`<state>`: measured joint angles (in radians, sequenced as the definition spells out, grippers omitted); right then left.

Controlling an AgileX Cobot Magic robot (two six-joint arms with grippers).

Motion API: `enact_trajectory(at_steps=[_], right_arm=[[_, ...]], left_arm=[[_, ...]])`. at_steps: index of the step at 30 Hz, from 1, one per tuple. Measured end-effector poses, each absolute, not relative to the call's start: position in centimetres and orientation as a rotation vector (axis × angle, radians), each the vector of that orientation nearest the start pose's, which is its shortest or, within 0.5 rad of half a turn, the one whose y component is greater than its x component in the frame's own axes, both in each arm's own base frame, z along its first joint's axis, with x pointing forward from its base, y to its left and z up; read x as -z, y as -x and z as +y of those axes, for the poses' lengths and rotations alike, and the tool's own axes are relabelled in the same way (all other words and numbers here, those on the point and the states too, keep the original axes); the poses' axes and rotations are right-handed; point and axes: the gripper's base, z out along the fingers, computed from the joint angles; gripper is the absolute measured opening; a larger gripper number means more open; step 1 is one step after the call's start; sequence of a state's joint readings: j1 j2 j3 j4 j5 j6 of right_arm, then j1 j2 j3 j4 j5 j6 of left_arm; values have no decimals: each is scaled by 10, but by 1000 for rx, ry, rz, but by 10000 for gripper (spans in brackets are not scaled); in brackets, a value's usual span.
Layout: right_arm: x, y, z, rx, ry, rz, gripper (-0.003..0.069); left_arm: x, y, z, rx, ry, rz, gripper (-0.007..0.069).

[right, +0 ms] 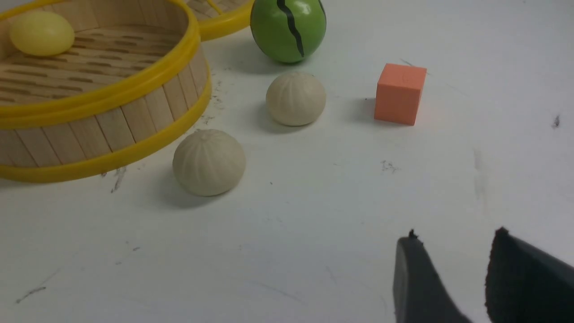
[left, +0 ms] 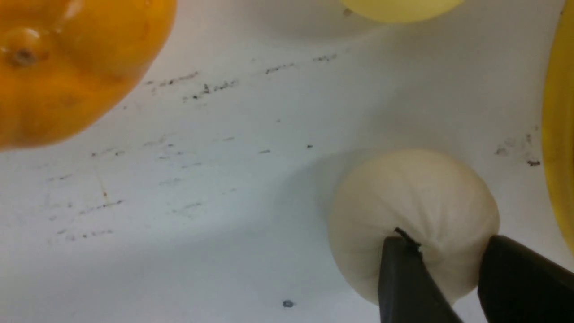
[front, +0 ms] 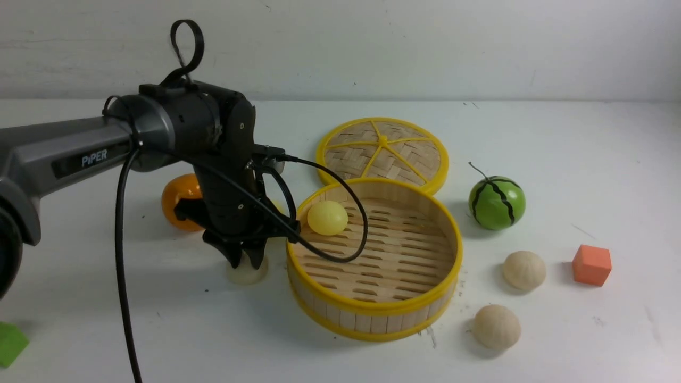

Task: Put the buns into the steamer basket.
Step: Use the left arm to grab a steamed stuffed bun, then use the left arm to put the steamed stuffed bun into the steamer

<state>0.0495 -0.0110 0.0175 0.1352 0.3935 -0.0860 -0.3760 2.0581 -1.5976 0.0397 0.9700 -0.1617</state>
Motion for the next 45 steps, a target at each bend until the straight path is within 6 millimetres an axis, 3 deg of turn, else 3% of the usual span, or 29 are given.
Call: enact_trajectory(at_steps=[8,11,12,15,18,21,25,29,32,35,40,45], right_arm=[[-173,-52,7,-109,45,1881,241],[-173,-52,7,-109,45,1881,241],[-173,-52,7,-109,45,1881,241],[-173,-52,7,-109,45,1881,241],[-173,-52,7,-109,45,1881,241],[-173,-52,7,-109,45,1881,241],[-173,-52,7,-109,45,1881,241],[-173,-52,7,-109,45,1881,241],[-173,-52,7,-109,45,1881,241],[-173,-52,7,-109,45,1881,241],[-173,-52,7,-109,45,1881,241],[-173,-52,7,-109,45,1881,241]], left_arm=[[-190,-402,-154,14,-335,2886,218],[-189,-402,-153,7,-334,2890,157],[-189,-402,-153,5,-335,2892,94],[-189,-401,-153,1,-334,2903,0],[-195,-399,-152,-1,-331,2902,-13],[-216,-394,-150,9,-325,2871,-13],[-264,-376,-153,47,-345,2769,-13],[-289,-352,-183,109,-475,2690,-13],[-283,-340,-213,146,-594,2669,-13],[-267,-339,-231,158,-651,2664,-13],[-238,-351,-239,133,-680,2672,-2],[-222,-357,-243,123,-713,2670,75]])
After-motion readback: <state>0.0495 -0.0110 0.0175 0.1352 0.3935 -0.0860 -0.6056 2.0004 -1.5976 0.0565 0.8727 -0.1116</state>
